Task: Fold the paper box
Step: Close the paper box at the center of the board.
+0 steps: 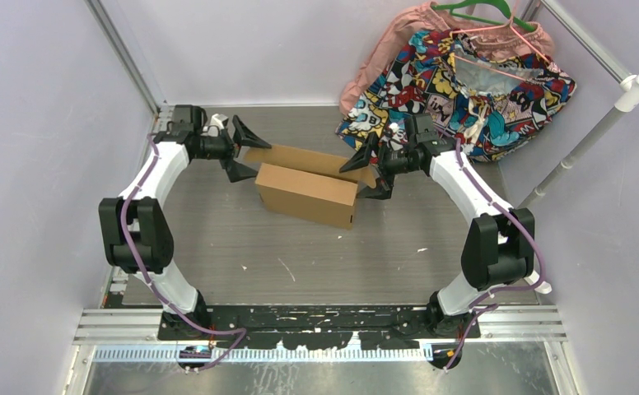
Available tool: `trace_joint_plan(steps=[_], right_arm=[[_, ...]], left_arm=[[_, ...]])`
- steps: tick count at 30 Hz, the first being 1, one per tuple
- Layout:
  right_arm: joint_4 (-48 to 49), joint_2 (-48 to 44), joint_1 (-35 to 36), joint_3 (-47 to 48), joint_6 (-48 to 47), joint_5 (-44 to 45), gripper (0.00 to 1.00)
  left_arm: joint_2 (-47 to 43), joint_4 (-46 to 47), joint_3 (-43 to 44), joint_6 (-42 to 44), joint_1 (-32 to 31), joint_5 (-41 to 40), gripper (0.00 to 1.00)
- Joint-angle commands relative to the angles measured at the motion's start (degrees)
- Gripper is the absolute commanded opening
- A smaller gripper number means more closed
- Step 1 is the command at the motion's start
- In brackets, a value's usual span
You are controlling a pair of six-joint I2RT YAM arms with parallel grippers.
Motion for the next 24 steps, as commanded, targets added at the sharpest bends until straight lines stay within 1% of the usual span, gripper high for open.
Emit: trace_joint_plan(steps=[1, 18, 24], right_arm=[[-1.28, -0.84, 0.35, 2.99, -3.84, 0.15, 1.0], [-3.02, -1.91, 0.33, 3.95, -6.18, 2.47, 1.0], [-7.88, -2.12, 0.33, 6.39, -9.5, 5.94, 1.0]], left_arm=[[0.56, -1.37, 1.71, -1.67, -2.35, 5.77, 1.0], [0.77, -1.03, 1.41, -1.67, -2.38, 5.62, 1.0], [0.78, -1.04, 1.43, -1.58, -2.37, 5.6, 1.0]])
